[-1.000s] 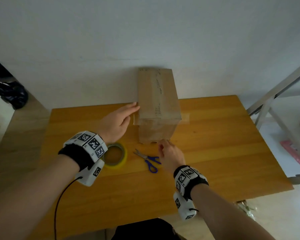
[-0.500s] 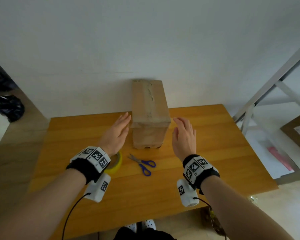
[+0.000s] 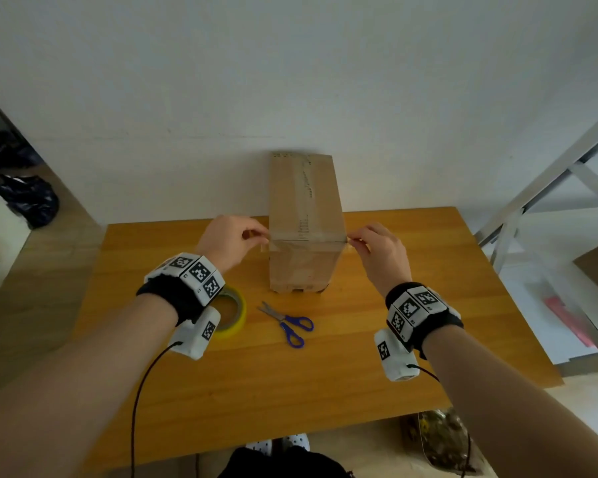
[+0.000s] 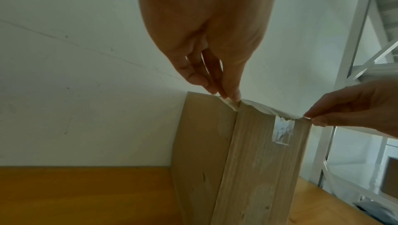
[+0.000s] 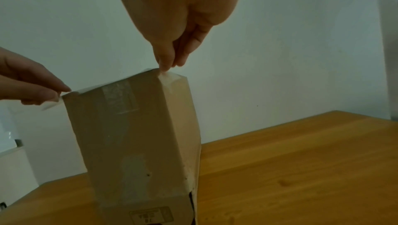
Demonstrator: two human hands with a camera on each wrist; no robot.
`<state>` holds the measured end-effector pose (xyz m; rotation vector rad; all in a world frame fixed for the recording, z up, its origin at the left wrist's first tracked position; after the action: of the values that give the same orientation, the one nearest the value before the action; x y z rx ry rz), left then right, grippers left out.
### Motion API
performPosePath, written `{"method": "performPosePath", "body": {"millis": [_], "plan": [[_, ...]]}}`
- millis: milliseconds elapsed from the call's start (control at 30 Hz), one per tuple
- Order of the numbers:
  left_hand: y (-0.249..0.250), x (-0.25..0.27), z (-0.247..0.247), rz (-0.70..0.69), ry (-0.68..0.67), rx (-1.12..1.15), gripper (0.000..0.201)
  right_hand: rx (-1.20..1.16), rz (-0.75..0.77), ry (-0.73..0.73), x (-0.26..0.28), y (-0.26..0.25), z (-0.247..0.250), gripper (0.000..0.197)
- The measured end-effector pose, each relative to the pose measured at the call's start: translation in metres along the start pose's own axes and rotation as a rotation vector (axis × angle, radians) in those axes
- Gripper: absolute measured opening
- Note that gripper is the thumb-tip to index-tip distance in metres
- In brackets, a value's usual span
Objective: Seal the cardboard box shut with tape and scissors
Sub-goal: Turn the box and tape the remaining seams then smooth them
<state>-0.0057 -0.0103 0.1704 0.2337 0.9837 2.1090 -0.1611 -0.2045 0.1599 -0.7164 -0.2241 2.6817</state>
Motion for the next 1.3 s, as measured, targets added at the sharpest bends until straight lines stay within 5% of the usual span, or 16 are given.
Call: {"method": "performPosePath", "body": {"millis": [533, 633, 733, 967, 1133, 1300], "plan": [[-0.011, -0.007, 0.003, -0.116, -0.237, -0.245, 0.018, 0.202, 0.338, -0.085, -0.014, -0.013, 0.016, 0.012], [-0.017, -0.004, 0.001, -0.105, -0.198, -0.238, 0.019, 0.206, 0.365, -0.087, -0.015, -0.015, 0.014, 0.014], [-0.025, -0.005, 0.006, -0.046, -0.1, -0.144, 0.024, 0.221, 0.348, -0.116, -0.016, -0.014, 0.009, 0.023], [-0.042, 0.001, -0.005, 0.03, -0.151, -0.07, 0.047, 0.153, 0.298, -0.08, -0.021, -0.055, 0.009, 0.025], [-0.051, 0.007, -0.013, 0.086, -0.132, -0.025, 0.051, 0.09, 0.145, -0.322, -0.038, -0.098, -0.032, 0.05], [-0.05, 0.018, -0.01, 0.061, -0.098, 0.005, 0.054, 0.13, 0.153, -0.337, -0.03, -0.106, -0.055, 0.05]]}}
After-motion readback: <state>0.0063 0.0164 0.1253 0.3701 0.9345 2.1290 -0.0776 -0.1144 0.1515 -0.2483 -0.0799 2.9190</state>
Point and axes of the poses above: each hand's wrist, its own x-axis away from the middle knuckle, its own z-axis out of the back of the hand, y = z × x, the point moved 6 cm from there along -x, towards the middle knuckle, and after that the axes turned 12 degrees about x, right-handed, at the moved point
